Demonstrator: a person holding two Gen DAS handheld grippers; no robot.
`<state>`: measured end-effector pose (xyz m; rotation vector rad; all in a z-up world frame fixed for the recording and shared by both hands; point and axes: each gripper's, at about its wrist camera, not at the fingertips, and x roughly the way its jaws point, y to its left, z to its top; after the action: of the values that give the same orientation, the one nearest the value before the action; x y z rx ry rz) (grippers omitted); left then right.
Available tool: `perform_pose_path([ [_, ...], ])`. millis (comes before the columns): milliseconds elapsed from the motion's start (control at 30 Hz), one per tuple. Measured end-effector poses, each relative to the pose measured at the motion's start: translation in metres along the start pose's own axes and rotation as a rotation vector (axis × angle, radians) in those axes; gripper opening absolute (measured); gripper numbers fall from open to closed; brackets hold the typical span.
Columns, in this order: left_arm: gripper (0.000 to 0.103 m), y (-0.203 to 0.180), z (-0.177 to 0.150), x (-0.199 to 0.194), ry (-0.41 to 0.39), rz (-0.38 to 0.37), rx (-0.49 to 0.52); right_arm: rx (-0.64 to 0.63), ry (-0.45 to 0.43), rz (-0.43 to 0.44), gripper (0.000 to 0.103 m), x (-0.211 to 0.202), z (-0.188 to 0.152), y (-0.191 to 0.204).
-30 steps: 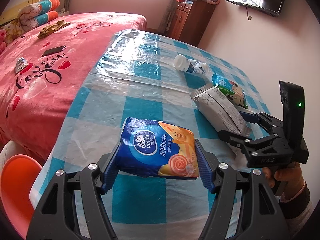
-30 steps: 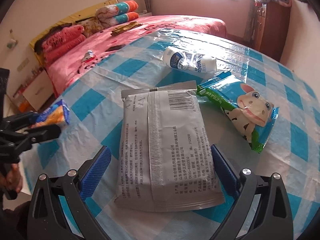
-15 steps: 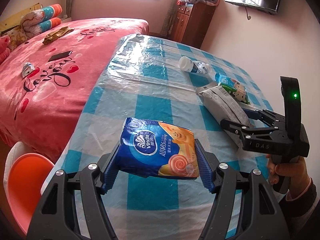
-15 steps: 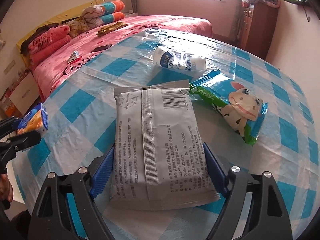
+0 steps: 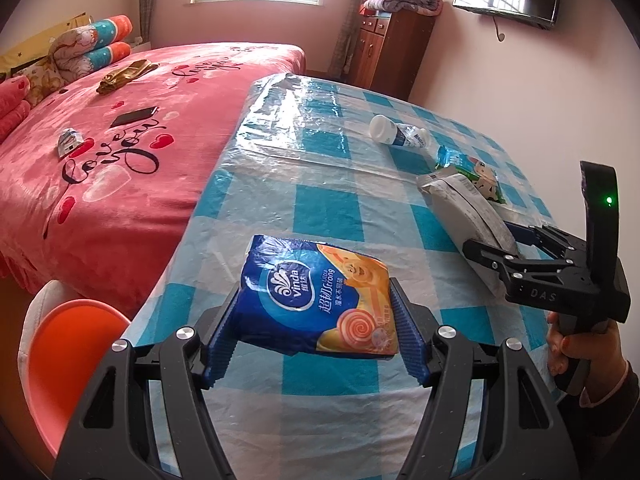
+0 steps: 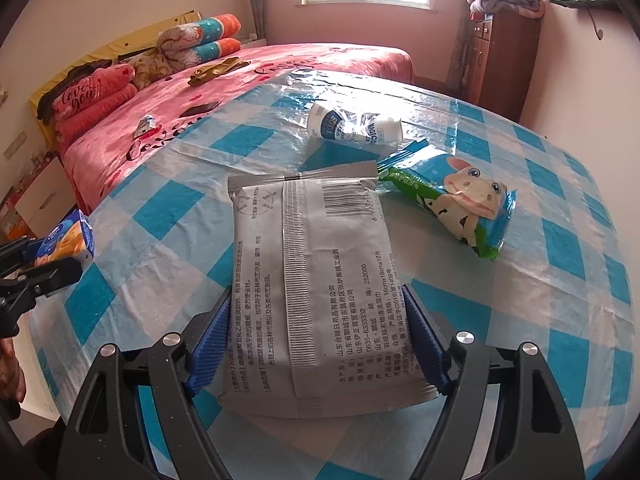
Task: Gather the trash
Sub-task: 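Carry the tissue pack in the left tool and grey bag in the right tool over the orange bucket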
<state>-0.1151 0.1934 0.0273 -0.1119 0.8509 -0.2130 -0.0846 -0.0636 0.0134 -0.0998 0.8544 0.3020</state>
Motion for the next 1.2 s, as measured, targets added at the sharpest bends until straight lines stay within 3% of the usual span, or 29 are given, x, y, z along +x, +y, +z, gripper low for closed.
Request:
perform_pose_path([
  [667, 0.069, 0.022, -0.004, -0.024, -0.046, 0.018, -0.045, -0.024, -0.038, 0.09, 0.079, -0.029, 0.008, 0.036],
  [1200, 0.069, 0.068, -0.014, -0.056, -0.08, 0.111, -0.11, -0.119, -0.038, 0.223, 0.079, -0.037, 0.023, 0.101],
])
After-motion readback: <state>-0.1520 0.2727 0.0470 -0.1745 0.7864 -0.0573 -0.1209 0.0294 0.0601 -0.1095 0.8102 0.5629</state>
